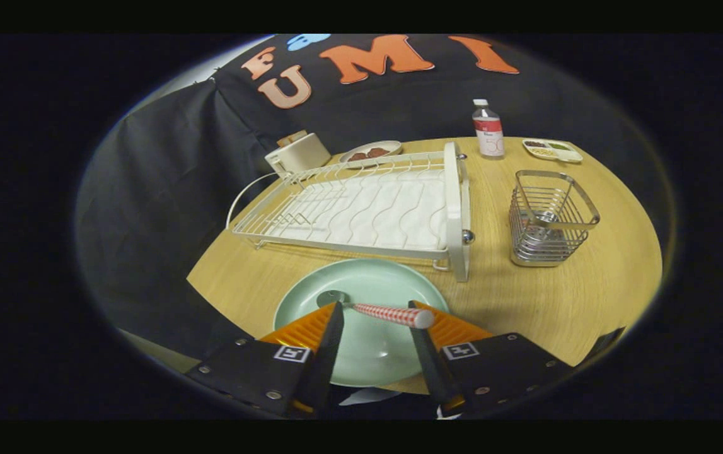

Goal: Take the plate from the dish rack, then take the spoon from the basket and place it into the plate.

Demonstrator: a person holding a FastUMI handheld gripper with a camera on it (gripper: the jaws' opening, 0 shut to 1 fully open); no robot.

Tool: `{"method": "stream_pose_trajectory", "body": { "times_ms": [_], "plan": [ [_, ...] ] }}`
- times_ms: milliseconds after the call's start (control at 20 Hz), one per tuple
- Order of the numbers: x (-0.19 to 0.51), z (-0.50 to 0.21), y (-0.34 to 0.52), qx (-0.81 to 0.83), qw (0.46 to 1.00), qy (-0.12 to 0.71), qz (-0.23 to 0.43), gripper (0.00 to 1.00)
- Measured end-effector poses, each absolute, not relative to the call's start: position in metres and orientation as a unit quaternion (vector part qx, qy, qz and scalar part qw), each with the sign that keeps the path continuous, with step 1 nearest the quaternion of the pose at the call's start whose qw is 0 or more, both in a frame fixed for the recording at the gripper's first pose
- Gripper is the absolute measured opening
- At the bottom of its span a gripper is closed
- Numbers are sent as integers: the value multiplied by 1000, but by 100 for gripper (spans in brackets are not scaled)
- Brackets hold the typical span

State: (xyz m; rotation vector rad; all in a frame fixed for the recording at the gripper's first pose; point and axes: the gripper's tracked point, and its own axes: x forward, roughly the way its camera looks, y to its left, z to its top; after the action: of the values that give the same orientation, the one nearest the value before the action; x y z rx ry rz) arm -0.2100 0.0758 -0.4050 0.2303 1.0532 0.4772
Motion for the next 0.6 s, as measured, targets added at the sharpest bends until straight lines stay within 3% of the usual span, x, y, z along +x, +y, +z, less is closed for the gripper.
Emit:
{"method": "stream_pose_trajectory", "body": {
  "times_ms": [50,250,600],
  "plan": [
    [-208,-406,72,100,835,494,219,75],
    [-201,-406,56,71,845,490,200,98],
    [-176,-371,35,69,872,453,175,99]
  ]
}}
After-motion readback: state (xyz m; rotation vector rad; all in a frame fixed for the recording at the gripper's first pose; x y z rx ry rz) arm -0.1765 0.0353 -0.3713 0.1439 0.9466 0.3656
